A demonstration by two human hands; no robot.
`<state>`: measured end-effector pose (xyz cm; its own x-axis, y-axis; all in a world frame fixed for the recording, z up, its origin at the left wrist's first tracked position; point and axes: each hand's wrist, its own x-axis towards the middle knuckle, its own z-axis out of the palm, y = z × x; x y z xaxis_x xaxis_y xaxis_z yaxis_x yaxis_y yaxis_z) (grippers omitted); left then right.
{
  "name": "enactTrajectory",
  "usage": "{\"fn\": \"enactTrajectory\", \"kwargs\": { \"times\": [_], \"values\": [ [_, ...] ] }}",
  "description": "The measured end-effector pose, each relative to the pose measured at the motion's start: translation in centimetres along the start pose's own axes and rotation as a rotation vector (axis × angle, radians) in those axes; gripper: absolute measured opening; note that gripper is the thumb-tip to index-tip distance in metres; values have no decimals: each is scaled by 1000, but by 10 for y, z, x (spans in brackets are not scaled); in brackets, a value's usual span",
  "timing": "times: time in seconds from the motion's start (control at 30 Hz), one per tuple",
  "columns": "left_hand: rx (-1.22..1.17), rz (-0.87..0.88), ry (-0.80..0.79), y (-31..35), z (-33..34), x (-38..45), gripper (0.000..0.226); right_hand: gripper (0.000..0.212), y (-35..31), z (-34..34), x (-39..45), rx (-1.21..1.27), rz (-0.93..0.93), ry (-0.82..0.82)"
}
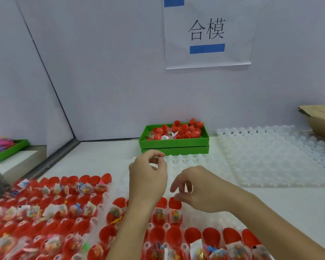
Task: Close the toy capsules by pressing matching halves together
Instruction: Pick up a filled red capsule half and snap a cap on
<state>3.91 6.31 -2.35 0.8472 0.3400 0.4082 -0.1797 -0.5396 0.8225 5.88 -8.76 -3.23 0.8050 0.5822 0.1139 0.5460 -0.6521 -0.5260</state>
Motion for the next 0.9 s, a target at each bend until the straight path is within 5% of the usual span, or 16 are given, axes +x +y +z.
{"fn": "enactTrajectory", "kwargs": {
  "times": [0.5, 0.67, 0.77, 0.9],
  "values": [
    [26, 116, -47, 0, 6, -5, 18, 9, -7, -15, 2, 54, 113, 157],
    [-200, 39, -350, 14, 13, -15, 11, 14, 8, -37, -22, 305, 380, 410],
    [-274, -32, -625, 19, 22, -27, 37, 12, 17, -39, -39, 283, 463, 464],
    [-195, 34, -595, 19, 31, -34, 29, 13, 22, -35, -47, 265, 501, 485]
  ]
}}
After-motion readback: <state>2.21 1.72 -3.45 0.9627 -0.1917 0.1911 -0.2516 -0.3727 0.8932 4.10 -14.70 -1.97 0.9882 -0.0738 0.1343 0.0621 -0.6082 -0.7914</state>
